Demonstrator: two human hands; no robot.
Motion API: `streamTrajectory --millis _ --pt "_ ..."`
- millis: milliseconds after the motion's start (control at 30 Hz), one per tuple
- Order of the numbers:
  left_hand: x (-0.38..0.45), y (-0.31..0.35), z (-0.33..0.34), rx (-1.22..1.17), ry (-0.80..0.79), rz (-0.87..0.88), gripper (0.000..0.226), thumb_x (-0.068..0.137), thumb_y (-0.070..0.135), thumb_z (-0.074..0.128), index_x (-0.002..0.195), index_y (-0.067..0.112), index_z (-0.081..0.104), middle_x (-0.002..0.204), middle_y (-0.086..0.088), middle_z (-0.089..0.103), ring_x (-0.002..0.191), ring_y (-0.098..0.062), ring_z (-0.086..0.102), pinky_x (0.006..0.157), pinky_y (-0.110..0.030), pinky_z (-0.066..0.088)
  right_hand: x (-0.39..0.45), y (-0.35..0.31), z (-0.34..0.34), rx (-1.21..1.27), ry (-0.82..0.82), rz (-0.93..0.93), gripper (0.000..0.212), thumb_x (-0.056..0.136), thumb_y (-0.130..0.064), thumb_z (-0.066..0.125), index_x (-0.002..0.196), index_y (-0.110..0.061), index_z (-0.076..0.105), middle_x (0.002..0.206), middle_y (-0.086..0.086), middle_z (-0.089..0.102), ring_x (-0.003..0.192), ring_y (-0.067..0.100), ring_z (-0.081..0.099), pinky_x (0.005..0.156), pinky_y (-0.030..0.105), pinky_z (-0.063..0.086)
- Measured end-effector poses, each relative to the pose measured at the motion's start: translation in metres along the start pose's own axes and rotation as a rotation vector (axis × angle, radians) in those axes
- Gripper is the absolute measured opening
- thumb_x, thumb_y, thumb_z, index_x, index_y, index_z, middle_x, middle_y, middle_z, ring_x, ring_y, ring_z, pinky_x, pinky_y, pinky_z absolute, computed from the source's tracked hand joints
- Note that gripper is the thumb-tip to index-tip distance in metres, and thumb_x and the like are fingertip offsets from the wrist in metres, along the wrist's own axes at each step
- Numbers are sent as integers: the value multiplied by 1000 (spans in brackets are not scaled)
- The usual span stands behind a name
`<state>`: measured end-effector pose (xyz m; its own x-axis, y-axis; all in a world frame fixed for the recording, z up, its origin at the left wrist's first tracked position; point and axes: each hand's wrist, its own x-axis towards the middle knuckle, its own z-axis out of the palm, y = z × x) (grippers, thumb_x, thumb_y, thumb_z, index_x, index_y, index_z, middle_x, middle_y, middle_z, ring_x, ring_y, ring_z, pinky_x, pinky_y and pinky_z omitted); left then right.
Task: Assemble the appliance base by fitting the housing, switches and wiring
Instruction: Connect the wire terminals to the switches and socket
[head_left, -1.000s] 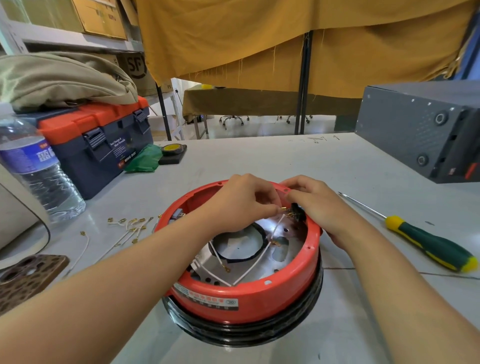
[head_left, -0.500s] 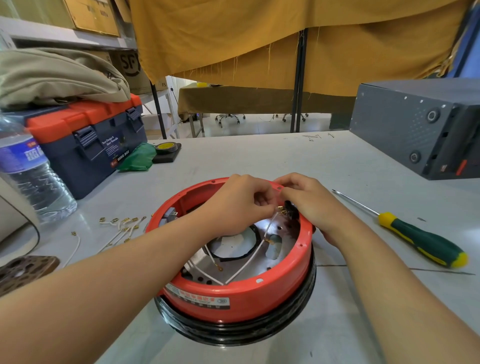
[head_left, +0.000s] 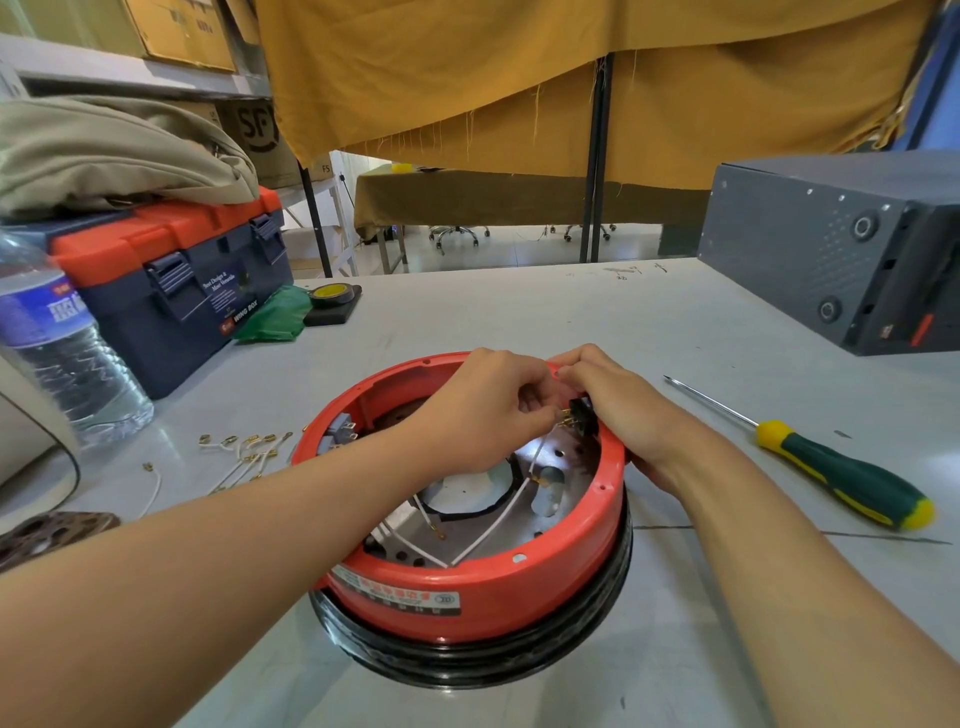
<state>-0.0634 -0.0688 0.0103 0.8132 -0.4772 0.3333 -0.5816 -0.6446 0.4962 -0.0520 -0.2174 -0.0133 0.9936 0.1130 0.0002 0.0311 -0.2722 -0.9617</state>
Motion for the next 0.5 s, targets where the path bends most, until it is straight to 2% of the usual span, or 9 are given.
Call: streamTrajectory --millis 133,300,400,500 --pt "0 0 0 9 6 19 7 81 5 63 77 5 68 68 2 65 59 0 52 59 -8 38 0 0 0 14 -10 7 24 91 -22 40 107 -12 55 92 8 55 82 21 49 76 36 35" --pt "0 -1 0 -14 3 30 8 81 5 63 77 7 69 75 -1 70 69 -7 59 62 -13 43 -1 -1 -1 0 -17 -1 24 94 -22 38 108 -14 56 98 10 59 84 21 51 76 36 38" --pt "-1 -2 -2 -69 -15 17 15 81 4 62 75 16 69 73 2 70 68 -9 61 64 -15 45 -1 -2 -1 2 -11 -4 24 94 -19 38 109 -12 56 97 9 59 83 20 52 75 34 39" --pt "-1 -3 -5 -89 -26 0 14 79 2 60 76 12 69 73 3 69 67 -9 61 63 -16 45 -1 -3 -1 -20 7 -11 25 94 -18 37 108 -12 57 94 7 60 82 19 52 72 33 39"
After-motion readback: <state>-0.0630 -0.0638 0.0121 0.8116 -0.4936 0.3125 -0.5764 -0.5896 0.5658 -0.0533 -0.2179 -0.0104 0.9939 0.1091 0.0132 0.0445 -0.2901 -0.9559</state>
